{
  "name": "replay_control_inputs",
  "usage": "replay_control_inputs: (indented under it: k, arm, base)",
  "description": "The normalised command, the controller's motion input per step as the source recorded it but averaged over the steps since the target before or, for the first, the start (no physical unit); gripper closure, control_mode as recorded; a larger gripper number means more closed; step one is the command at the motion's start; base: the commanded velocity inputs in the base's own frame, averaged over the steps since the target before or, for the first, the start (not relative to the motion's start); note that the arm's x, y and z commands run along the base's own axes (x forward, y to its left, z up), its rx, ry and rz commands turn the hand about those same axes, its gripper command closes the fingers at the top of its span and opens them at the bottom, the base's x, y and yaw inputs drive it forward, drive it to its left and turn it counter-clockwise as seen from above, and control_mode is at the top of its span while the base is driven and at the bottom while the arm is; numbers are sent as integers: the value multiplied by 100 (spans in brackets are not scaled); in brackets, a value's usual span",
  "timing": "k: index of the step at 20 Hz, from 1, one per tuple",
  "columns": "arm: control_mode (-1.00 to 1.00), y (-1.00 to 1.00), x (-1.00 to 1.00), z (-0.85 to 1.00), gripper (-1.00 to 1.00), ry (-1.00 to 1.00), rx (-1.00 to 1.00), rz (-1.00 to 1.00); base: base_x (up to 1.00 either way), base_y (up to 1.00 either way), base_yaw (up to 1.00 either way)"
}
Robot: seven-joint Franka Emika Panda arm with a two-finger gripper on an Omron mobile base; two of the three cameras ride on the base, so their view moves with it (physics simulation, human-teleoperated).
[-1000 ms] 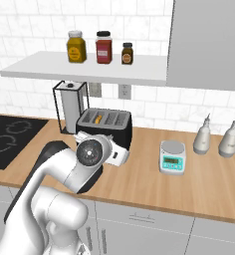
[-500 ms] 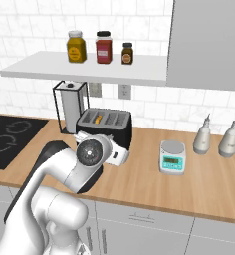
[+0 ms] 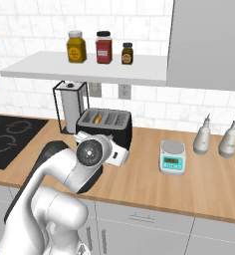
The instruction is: Start the toaster. Once the lever pops up, take the bread to the plate on the dining counter.
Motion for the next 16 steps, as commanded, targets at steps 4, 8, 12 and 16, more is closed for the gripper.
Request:
replay_control_inputs:
  k: [4, 8, 12, 16]
  arm:
    - [-100, 0, 0, 0, -100, 0, 0, 0]
    - [-100, 0, 0, 0, -100, 0, 0, 0]
    - [-100, 0, 0, 0, -100, 0, 0, 0]
    - [-100, 0, 0, 0, -100, 0, 0, 0]
  base:
    - [0, 0, 0]
    - [0, 0, 0]
    - [0, 0, 0]
    - [0, 0, 0]
